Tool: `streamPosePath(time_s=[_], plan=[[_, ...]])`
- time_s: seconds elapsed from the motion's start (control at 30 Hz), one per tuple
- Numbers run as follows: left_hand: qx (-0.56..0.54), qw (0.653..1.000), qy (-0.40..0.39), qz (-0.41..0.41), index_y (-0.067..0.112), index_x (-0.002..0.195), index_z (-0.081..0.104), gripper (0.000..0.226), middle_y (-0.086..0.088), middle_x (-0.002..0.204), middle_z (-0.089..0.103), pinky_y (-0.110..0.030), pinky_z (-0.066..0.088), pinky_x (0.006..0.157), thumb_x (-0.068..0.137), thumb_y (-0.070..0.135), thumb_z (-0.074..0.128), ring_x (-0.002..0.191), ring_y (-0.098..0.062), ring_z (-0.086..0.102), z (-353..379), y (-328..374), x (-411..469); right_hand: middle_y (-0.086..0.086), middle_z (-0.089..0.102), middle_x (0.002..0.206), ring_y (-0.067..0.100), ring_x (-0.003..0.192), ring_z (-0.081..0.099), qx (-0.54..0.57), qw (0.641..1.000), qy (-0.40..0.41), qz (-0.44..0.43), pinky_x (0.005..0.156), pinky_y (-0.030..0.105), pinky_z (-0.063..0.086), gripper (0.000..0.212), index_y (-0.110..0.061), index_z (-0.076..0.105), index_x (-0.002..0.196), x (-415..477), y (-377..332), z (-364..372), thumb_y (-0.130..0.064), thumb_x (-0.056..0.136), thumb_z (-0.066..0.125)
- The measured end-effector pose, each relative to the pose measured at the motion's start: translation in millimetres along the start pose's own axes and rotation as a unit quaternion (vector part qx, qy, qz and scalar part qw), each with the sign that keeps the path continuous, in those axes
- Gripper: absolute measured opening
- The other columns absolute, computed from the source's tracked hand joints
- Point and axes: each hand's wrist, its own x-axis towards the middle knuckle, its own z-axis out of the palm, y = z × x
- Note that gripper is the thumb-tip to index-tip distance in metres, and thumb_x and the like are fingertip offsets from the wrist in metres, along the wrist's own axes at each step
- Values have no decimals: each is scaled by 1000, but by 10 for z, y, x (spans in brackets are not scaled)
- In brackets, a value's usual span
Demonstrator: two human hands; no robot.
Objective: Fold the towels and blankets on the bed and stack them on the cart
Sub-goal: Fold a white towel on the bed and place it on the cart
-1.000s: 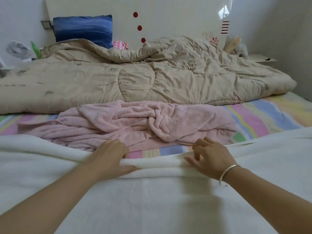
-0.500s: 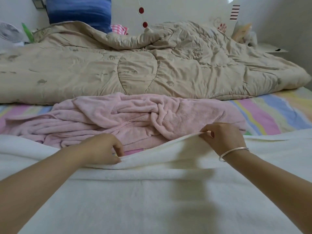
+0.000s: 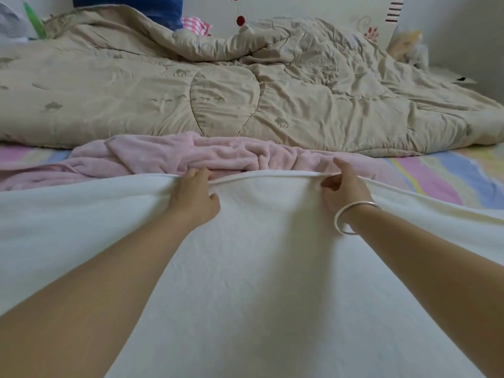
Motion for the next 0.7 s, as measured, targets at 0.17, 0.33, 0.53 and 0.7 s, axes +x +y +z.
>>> streamPosePath(time_s=[0.17,0.33,0.53,0.7], plan=[[-43,998,-31,43,10,152,21,67,-4,161,9,-31,16,118,96,24,54,146,-20,16,204,-94,-275,4,57,118,23,111,52,-53,995,-37,-80,97,28,36,85,-22,6,154,-308,160,139,-5,86,53],[-47,995,-30,79,15,156,8,66,9,163,-6,-33,22,115,100,23,44,148,-16,15,63,-77,-558,11,32,153,28,138,29,-209,968,-94,-104,108,33,28,88,-9,-12,152,-714,146,200,-6,87,47],[-116,986,92,71,23,138,48,49,10,153,33,-31,37,106,93,5,42,137,-10,36,-432,-645,-1437,6,14,160,23,147,13,-295,949,-68,-88,119,39,15,68,-13,8,153,-1646,-424,536,-27,96,40],[-87,979,175,-57,25,76,64,43,9,90,63,-34,44,74,77,-12,42,94,-16,55,-1241,-1987,-2621,0,18,159,21,145,18,-240,934,-156,-214,118,35,14,49,-27,37,144,-3015,-1124,1389,-32,96,43]])
